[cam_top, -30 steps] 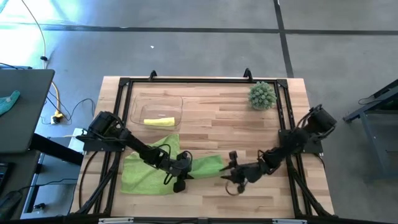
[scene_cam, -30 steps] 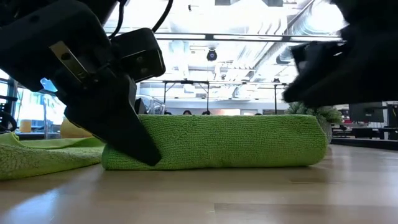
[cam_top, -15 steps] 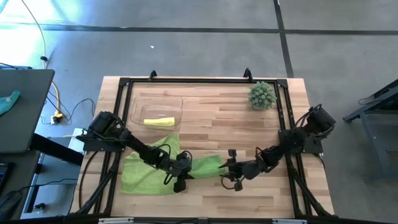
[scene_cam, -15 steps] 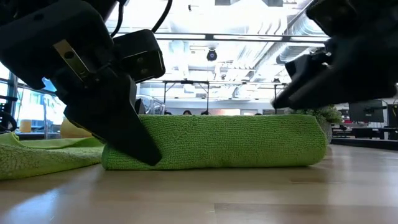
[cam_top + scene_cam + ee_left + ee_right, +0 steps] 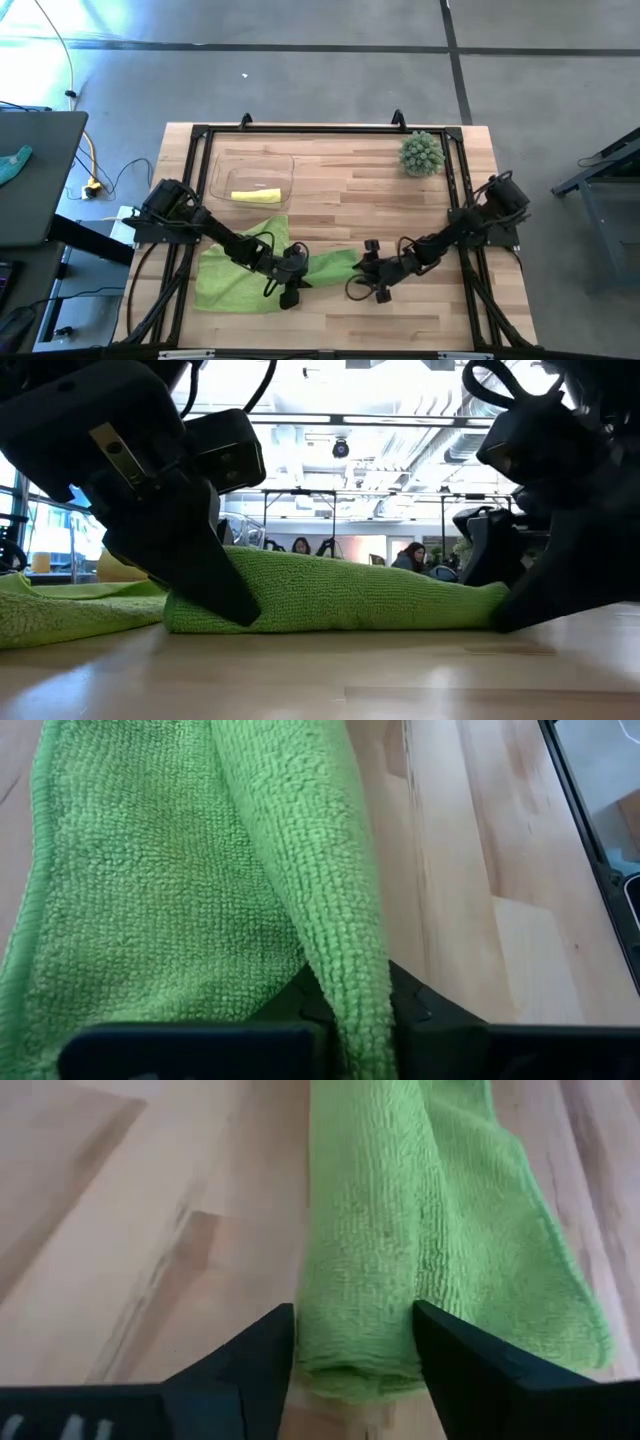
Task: Roll microfiber towels into tight, uniform cylinder then place into a basket
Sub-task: Roll the right green towel
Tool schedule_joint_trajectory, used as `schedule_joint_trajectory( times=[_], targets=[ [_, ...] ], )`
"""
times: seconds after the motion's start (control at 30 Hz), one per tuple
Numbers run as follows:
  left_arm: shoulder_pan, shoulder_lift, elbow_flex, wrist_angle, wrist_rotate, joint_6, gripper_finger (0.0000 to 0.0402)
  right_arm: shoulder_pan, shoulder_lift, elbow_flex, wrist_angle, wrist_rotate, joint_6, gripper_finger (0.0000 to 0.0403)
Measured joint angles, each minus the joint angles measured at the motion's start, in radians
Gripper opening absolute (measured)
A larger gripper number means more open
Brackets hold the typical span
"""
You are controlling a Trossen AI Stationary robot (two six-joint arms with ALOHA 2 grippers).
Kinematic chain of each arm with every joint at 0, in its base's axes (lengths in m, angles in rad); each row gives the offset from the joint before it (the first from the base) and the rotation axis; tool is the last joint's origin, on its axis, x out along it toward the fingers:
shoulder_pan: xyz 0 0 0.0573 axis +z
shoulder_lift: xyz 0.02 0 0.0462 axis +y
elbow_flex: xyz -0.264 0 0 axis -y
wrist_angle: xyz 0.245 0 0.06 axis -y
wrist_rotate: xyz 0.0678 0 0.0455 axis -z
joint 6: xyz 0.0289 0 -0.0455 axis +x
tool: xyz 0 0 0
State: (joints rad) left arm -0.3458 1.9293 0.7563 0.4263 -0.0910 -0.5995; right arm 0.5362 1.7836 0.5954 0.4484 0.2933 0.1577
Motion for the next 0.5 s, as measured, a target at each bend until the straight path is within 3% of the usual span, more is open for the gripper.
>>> schedule_joint_trajectory(
  times=[0.23, 0.5],
  targets=[
    [0.0, -0.027, 0.003, -0.014, 0.012, -0.059, 0.0046, -0.021, 0.026, 0.005, -0.019, -0.017, 0.128, 0.0188],
    [-0.006, -0.162, 0.0, -0.233, 0.062, 0.094, 0.0119, -0.073, 0.024, 0.006, -0.029, -0.18, 0.33, 0.0112]
  ],
)
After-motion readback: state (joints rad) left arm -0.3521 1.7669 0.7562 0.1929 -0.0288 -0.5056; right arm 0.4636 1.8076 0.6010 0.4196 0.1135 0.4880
